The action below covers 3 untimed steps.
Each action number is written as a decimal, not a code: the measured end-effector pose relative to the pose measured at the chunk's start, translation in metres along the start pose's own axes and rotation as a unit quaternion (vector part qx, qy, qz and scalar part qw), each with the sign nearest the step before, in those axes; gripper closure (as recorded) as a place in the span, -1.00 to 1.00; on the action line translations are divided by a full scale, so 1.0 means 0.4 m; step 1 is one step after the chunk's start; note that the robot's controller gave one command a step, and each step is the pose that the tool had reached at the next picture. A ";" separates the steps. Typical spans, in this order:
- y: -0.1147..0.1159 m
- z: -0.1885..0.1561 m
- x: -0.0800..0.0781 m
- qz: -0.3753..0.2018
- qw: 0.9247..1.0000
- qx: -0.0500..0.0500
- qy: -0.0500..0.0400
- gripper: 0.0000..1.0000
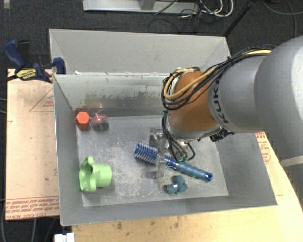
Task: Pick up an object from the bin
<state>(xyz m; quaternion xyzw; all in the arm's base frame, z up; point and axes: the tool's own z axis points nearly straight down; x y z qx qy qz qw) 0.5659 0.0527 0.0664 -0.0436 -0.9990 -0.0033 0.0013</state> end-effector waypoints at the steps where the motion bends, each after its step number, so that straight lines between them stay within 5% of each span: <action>1: 0.001 -0.003 -0.003 0.000 1.000 0.000 -0.002 1.00; 3: 0.009 -0.329 -0.011 -0.002 1.000 0.002 -0.005 1.00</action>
Offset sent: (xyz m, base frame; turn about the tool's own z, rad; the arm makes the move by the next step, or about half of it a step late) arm 0.0000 0.0000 0.0000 0.0000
